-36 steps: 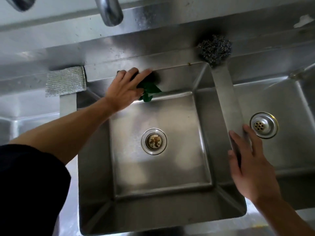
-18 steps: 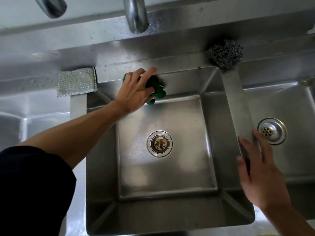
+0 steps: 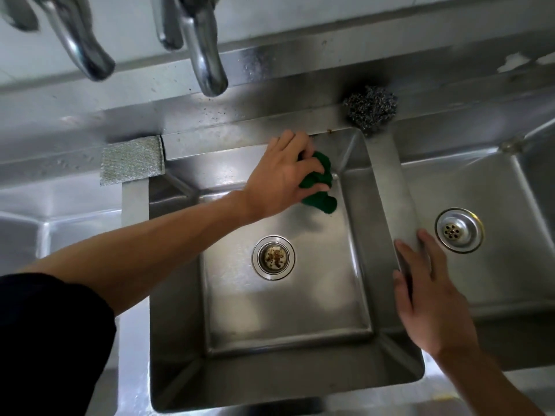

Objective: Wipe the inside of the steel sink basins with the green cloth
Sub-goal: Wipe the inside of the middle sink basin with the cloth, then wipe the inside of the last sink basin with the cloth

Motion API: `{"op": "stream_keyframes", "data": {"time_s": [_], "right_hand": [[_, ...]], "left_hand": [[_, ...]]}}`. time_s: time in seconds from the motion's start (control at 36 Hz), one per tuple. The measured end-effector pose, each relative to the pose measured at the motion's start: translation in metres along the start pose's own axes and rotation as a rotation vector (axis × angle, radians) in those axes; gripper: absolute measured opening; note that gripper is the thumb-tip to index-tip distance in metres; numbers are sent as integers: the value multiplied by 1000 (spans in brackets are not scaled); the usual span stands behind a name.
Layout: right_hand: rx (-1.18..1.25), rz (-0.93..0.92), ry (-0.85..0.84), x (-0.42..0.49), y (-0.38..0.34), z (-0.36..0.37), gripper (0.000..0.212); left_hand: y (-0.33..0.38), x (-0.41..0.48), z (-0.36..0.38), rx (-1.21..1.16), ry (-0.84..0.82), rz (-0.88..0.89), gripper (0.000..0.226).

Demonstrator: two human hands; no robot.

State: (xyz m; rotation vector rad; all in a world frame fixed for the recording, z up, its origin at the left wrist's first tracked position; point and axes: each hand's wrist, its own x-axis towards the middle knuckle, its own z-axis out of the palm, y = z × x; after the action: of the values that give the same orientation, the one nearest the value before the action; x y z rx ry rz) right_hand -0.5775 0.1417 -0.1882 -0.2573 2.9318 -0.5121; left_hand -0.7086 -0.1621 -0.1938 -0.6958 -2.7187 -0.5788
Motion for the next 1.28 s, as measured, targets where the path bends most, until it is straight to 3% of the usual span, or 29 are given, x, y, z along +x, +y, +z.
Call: {"op": "stream_keyframes", "data": {"time_s": [0.11, 0.19, 0.33, 0.42, 0.53, 0.61, 0.72, 0.86, 0.97, 1.0, 1.11, 1.28], "right_hand": [[13, -15, 7, -2, 1, -3, 53], [-32, -38, -5, -1, 1, -4, 55], [-68, -9, -97, -6, 2, -8, 84], [336, 40, -119, -13, -12, -12, 93], [1281, 214, -72, -19, -43, -40, 89], [1620, 289, 2, -17, -56, -60, 94], [1848, 402, 68, -17, -59, -77, 78], [1688, 608, 215, -32, -49, -85, 70], [1271, 765, 332, -47, -16, -87, 75], [1154, 776, 317, -49, -5, -87, 78], [842, 712, 174, -50, 35, -87, 91], [570, 611, -68, -33, 90, -77, 97]], "left_hand": [[39, 6, -7, -201, -90, -118, 39], [73, 12, -13, -450, -205, -416, 30], [127, 24, -30, -703, -351, -636, 20], [152, 28, -40, -890, -370, -733, 25], [185, 32, -55, -1200, -329, -923, 29], [202, 29, -65, -1307, -327, -985, 30], [208, 13, -81, -1249, -428, -891, 26], [203, 2, -85, -1024, -438, -745, 21], [197, -10, -62, -861, -444, -702, 16], [196, -12, -55, -789, -470, -657, 17], [195, -5, -34, -531, -632, -410, 68], [207, 27, 9, -251, -640, -126, 58]]}}
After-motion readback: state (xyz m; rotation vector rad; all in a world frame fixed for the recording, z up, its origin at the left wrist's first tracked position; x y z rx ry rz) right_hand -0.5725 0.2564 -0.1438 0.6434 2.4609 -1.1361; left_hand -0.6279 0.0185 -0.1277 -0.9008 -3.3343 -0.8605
